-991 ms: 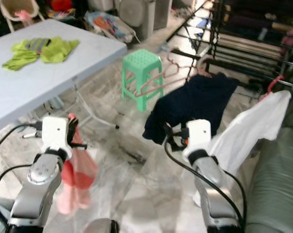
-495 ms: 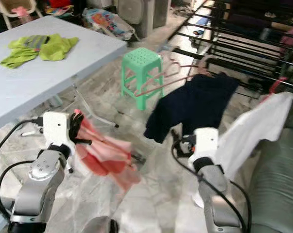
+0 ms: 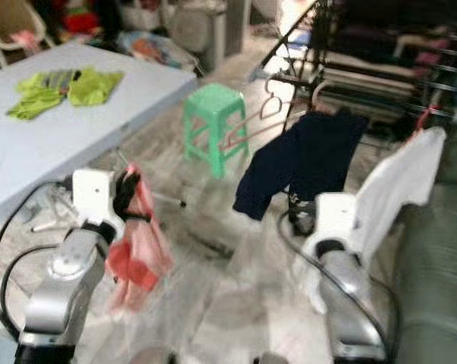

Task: Hang hanger

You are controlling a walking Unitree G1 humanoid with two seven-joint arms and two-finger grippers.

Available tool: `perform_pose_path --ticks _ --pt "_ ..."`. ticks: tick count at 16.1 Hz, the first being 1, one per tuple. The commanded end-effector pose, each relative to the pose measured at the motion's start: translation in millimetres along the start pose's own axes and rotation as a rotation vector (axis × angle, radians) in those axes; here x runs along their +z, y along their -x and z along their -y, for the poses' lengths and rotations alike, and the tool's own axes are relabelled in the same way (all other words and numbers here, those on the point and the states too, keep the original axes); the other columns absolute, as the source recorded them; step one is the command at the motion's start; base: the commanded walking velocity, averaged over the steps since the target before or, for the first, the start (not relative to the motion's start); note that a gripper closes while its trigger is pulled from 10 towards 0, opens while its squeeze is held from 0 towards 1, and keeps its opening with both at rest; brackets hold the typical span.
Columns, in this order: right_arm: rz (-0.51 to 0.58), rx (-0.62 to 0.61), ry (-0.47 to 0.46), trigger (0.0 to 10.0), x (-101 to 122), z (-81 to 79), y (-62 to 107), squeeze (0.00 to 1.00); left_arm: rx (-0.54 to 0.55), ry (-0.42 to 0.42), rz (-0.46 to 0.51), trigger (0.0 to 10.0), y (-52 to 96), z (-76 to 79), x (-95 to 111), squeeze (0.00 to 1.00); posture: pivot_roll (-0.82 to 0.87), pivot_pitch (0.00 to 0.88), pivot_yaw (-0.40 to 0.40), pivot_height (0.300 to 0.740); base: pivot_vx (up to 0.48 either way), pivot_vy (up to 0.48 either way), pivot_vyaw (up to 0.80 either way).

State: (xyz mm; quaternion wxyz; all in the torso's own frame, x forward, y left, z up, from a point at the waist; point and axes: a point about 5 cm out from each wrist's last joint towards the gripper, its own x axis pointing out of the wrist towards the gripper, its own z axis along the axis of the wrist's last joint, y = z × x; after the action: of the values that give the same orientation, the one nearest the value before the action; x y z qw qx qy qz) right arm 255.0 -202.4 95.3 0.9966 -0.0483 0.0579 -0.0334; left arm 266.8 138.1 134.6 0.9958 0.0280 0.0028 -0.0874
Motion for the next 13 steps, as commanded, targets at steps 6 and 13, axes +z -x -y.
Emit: perform_pose_path --ticks 6,13 --pt "0.058 -0.002 -0.066 10.0 11.2 -6.3 -3.0 0.00 0.023 -0.063 0.024 10.0 0.7 -6.4 2.6 0.00 0.00 0.000 0.015 0.740 0.000 0.378 0.00" --pt "0.056 -0.002 -0.080 10.0 10.9 -5.5 -2.8 0.00 -0.073 -0.025 0.035 10.0 2.3 -0.5 6.3 0.00 0.00 0.000 0.014 0.740 0.172 0.197 -0.23"
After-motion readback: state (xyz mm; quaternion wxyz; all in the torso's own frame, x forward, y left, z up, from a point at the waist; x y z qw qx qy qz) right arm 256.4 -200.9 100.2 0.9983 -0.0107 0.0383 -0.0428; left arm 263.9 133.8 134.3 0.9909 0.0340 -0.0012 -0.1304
